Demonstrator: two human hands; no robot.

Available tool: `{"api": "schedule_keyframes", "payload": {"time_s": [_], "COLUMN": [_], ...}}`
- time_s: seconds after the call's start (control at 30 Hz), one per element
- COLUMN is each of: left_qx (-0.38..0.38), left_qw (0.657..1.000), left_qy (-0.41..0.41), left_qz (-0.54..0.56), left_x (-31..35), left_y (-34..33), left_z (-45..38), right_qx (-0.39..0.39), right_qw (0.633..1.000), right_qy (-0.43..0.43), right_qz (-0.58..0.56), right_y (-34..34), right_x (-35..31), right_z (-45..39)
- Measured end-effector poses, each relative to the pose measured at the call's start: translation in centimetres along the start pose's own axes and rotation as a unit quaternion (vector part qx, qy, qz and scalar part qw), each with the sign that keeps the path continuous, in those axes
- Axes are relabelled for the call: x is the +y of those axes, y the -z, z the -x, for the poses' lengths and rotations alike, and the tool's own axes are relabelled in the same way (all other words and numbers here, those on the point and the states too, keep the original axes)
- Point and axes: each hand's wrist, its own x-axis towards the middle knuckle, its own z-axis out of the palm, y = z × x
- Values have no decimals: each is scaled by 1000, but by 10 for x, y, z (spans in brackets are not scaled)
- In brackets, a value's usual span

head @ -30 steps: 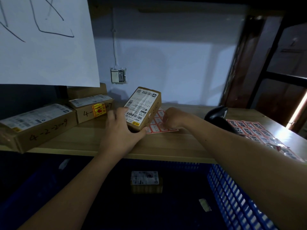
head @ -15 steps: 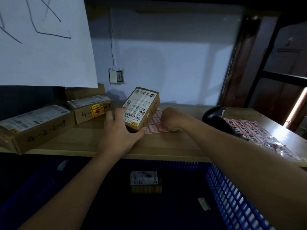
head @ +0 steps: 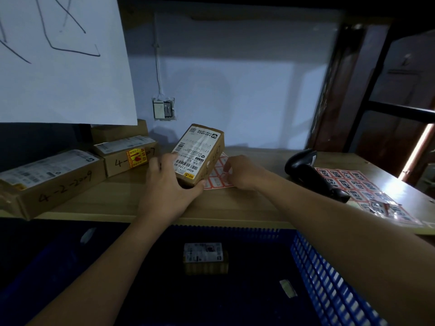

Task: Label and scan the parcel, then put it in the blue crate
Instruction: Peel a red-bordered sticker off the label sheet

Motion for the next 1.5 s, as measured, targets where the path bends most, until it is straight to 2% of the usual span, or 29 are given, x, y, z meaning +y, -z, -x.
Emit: {"api": "schedule_keyframes", "payload": {"time_s": [0.1, 0.2, 0.3, 0.37, 0.47, 0.6, 1.03, 1.27, 1.5], "left_qx": [12, 46, 82, 90, 94, 94, 82, 17, -28], "left_qw": [1000, 999, 996, 996, 995, 995, 996, 1000, 997], "left_qy": [-3, 3, 13, 8, 3, -4, -13, -10, -2], "left_qz": [-1, -4, 13, 17, 20, 33, 21, -22, -76], "left_x": [0, 0, 0, -1, -1, -4, -2, -2, 0], "left_y": [1, 1, 2, 1, 0, 0, 1, 0, -1], "left_z": [1, 3, 3, 3, 4, 3, 3, 1, -4], "right_qx": [-6, -15, -52, -69, -100, -146, -36, 29, 64], "right_qw": [999, 994, 990, 988, 989, 981, 980, 968, 971], "right_qy": [23, 12, 48, 77, 103, 123, 197, 243, 225], "right_qz": [-32, -104, -125, -115, -24, -20, -6, 48, 46], "right_y": [5, 16, 24, 23, 16, 13, 5, 0, -5], "right_x": [7, 13, 15, 15, 16, 19, 23, 20, 25], "right_z": [8, 15, 24, 29, 34, 44, 63, 62, 59]}}
